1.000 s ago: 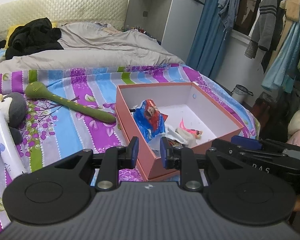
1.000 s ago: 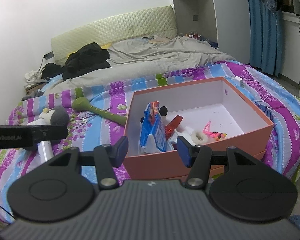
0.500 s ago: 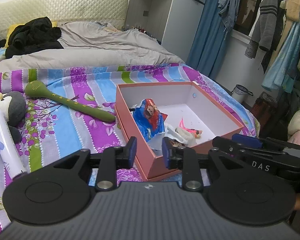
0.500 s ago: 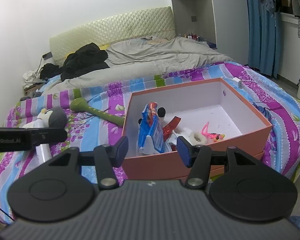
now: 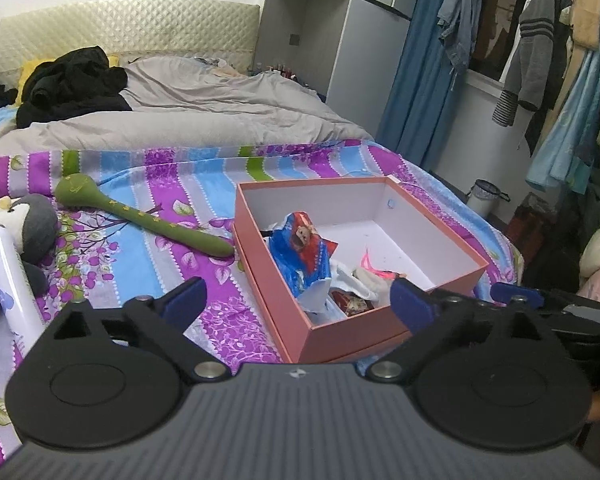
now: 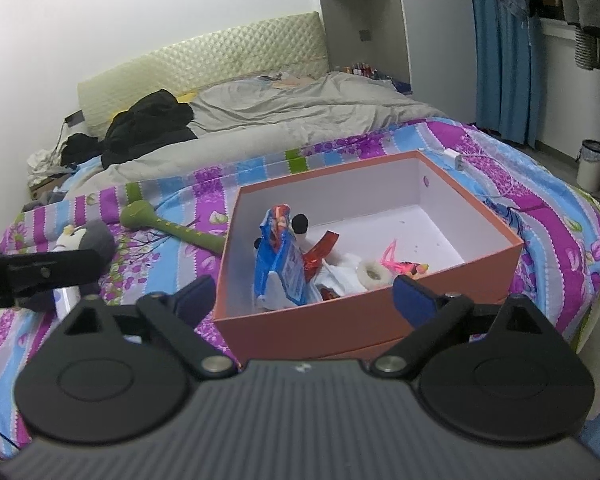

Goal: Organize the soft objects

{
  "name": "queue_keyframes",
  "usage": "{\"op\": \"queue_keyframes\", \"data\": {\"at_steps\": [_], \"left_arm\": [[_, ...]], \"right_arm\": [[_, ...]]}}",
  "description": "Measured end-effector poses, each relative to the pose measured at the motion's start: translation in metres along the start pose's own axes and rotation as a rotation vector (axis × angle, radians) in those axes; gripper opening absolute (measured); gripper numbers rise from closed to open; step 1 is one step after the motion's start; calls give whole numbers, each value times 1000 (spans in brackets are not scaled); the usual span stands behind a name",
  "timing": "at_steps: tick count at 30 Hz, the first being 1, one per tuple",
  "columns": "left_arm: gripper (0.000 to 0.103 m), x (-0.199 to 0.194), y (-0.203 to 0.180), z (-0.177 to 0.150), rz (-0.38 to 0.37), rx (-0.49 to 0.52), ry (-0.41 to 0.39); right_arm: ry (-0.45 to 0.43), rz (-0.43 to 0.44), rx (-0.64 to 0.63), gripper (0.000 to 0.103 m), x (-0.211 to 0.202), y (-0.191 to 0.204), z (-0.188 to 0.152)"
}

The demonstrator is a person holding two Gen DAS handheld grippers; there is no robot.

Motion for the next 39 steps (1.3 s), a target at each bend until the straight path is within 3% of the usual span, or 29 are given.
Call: {"op": "queue_keyframes", "data": {"at_steps": [15, 39], "left_arm": [[103, 1, -6, 0, 50, 11, 19], [103, 0, -5, 1, 42, -9, 27]], "right_arm": [[-3, -14, 10, 97, -2, -4, -1], [-4, -9, 10, 97, -4, -4, -3]]}}
Point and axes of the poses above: each gripper's, at about its wrist camera, not at the fingertips, and x roughly the way its jaws point, y to its left, z to its top, the point moved 2 cm from there along x, roughly the way its jaws point, and after that the axes turned 5 degrees about y, right-handed, at the moved point
